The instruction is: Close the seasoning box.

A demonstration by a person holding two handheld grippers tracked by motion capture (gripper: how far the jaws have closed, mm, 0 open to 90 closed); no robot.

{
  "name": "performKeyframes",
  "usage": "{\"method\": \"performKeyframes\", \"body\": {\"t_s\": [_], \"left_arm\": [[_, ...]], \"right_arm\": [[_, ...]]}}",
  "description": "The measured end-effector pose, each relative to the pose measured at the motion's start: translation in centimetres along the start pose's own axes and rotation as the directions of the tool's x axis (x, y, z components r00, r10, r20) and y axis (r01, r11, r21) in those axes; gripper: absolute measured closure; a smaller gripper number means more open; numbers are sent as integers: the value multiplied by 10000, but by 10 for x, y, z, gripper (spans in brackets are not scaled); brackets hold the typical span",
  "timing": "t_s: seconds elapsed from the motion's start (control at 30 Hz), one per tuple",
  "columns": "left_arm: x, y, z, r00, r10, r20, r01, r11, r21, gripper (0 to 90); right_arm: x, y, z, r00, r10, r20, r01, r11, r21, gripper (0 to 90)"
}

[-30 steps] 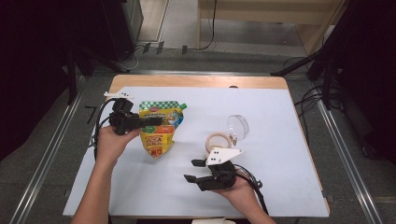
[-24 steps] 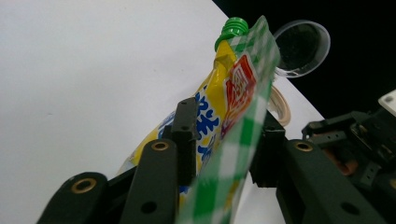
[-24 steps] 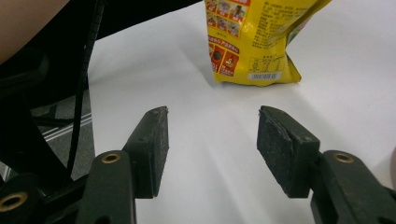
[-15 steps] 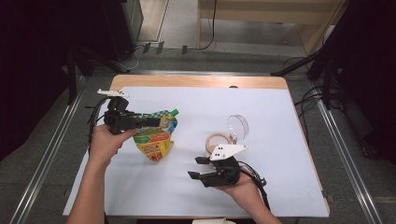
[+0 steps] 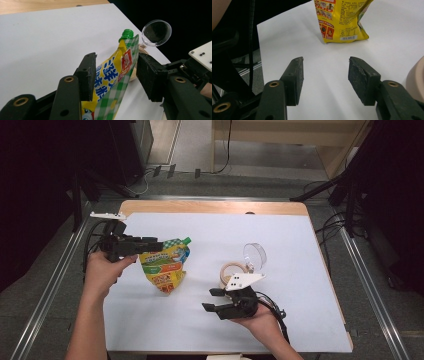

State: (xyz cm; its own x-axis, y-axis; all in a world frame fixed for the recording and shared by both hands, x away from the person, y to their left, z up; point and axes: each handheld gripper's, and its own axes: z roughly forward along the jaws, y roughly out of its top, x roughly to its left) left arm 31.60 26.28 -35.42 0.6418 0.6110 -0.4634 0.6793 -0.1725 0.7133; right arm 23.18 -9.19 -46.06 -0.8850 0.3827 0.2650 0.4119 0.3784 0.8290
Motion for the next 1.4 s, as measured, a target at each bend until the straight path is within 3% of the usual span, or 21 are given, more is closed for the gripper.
{"method": "performKeyframes", "body": {"t_s": [0.5, 0.8, 0.93, 1.13, 1.3, 1.4], "left_arm": [[6, -7, -30, 9948, -42, -1018, 16, 9997, -263, 472], [20, -15, -41, 9913, -348, -1270, 283, 9982, -531, 435], [26, -19, -42, 9867, -364, -1587, 271, 9978, -606, 435], [40, -28, -32, 9827, -610, -1748, 533, 9974, -481, 441], [44, -31, -19, 9825, -403, -1818, 322, 9984, -473, 438], [46, -33, -11, 9840, -213, -1771, 147, 9991, -385, 438]], "right_arm": [[-5, 3, -26, 9989, 147, 445, -140, 9998, -148, 525], [-14, -1, -47, 9958, 428, 808, -406, 9988, -276, 557], [-19, -4, -55, 9943, 550, 918, -525, 9982, -298, 577], [-24, -9, -66, 9901, 708, 1215, -672, 9972, -331, 640], [-31, -13, -80, 9878, 946, 1240, -887, 9947, -520, 765], [-35, -16, -88, 9849, 1025, 1394, -983, 9945, -372, 867]]}}
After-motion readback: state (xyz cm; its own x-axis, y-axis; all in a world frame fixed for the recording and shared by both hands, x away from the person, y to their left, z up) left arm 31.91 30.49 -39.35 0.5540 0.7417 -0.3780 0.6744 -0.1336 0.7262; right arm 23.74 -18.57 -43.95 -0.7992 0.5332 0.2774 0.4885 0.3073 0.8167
